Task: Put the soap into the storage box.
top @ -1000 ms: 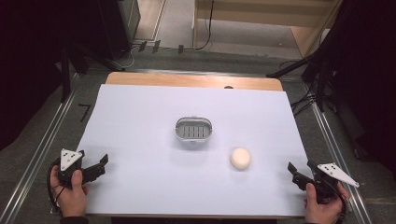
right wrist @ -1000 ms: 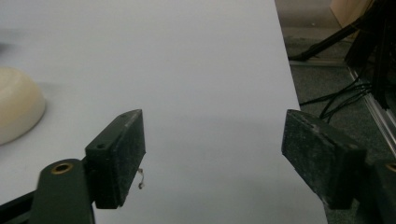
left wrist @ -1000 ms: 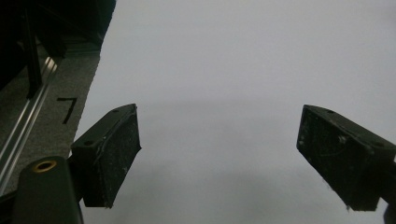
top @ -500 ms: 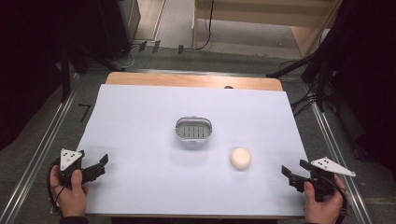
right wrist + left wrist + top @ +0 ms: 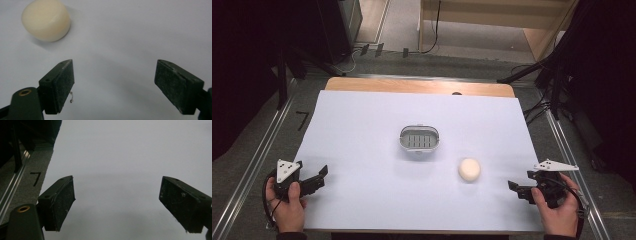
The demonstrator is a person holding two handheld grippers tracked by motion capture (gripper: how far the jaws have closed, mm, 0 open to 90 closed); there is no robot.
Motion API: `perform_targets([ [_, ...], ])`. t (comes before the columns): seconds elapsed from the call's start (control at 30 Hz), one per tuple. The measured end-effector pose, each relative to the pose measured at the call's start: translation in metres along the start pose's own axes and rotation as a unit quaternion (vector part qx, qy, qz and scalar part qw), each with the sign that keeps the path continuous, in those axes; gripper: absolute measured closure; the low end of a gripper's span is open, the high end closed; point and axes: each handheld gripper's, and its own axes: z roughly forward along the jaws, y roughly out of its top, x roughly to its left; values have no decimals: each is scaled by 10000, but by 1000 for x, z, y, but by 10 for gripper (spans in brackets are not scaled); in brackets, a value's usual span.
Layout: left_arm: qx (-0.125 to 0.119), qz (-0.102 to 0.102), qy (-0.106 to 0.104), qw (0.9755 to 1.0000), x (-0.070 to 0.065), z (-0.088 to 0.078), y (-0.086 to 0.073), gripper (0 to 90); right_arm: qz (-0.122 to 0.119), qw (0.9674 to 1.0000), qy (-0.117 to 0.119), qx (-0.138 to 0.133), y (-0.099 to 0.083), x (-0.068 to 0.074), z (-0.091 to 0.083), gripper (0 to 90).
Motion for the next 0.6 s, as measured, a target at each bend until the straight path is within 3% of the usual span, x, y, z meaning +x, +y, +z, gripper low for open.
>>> perform_targets([
  [0.1, 20, 26, 6, 10000, 0, 0, 0, 142, -12, 9996, 170, 225, 9, 3, 0, 149],
  [0.23, 20, 31, 11, 10000, 0, 0, 0, 142, -98, 9984, 101, 540, 18, 8, 4, 133],
  [0.33, 17, 35, 8, 10000, 0, 0, 0, 142, -174, 9981, -5, 596, 22, 12, 6, 134],
  [0.6, 21, 27, 3, 10000, 0, 0, 0, 142, -294, 9959, 63, 848, 32, 22, 18, 138],
])
